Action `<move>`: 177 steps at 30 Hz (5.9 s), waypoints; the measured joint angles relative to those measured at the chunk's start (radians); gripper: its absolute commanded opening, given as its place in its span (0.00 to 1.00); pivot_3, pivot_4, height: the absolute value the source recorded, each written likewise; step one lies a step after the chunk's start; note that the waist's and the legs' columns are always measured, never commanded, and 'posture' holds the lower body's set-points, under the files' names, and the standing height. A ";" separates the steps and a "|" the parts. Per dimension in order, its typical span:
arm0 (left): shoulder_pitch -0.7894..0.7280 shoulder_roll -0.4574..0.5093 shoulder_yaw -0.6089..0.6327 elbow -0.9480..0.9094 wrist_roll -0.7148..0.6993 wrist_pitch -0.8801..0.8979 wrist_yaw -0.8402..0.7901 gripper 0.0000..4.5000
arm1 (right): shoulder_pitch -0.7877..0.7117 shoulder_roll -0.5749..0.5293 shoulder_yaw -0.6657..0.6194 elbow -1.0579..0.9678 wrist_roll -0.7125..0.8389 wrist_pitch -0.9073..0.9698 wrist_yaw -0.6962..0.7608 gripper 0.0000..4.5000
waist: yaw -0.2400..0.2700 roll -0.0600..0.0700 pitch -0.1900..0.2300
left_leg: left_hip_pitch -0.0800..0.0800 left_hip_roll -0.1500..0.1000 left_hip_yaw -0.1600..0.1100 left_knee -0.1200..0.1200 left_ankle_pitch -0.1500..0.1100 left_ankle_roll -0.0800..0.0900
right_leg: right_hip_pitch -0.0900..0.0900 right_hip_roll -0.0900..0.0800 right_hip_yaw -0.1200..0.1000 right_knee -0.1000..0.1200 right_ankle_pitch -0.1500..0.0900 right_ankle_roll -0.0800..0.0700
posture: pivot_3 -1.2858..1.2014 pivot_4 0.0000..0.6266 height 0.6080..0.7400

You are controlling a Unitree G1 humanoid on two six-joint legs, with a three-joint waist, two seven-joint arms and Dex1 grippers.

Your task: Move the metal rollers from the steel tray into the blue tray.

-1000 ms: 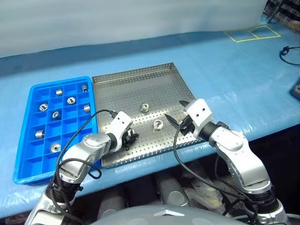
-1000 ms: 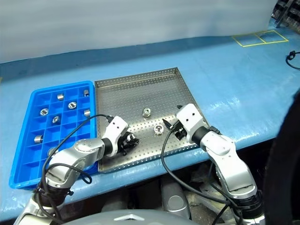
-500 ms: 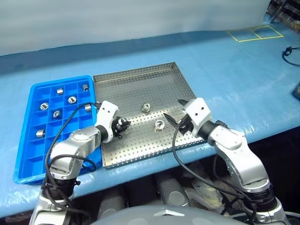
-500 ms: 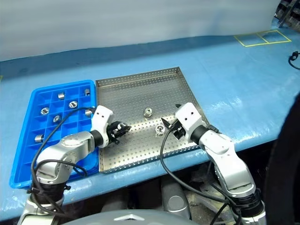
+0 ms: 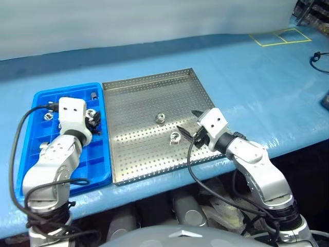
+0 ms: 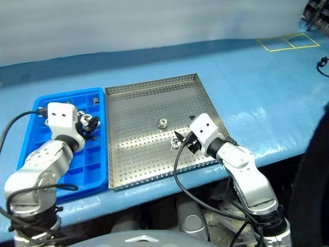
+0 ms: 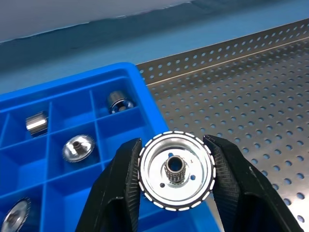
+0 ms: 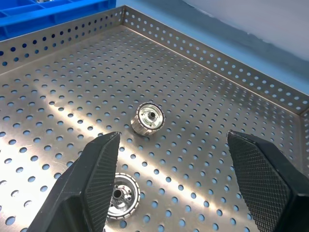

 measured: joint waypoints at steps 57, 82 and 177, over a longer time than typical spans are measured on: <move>0.158 -0.088 0.062 -0.147 -0.158 -0.150 -0.126 0.80 | -0.129 0.118 -0.017 0.204 -0.049 -0.049 -0.087 0.83 | 0.182 -0.007 0.002 | 0.000 0.001 -0.005 -0.001 0.002 -0.005 | 0.002 -0.003 -0.010 0.000 -0.004 -0.016 | 0.49 0.24 1.00; 0.239 0.057 -0.264 -0.096 -0.117 -0.381 -0.269 0.80 | -0.338 0.256 0.008 0.748 -0.038 -0.063 -0.046 0.83 | 0.136 -0.005 0.002 | 0.000 0.002 -0.003 -0.003 0.001 -0.004 | 0.000 -0.001 -0.007 0.000 -0.003 -0.015 | 0.49 0.24 1.00; 0.859 0.040 -0.325 -0.262 -0.177 -0.907 0.070 0.80 | -0.925 0.624 0.134 1.657 -0.092 -0.653 0.234 0.40 | 0.317 0.006 0.010 | 0.000 0.003 -0.025 -0.014 0.008 -0.019 | 0.002 0.003 -0.033 0.002 -0.016 -0.027 | 0.70 0.24 1.00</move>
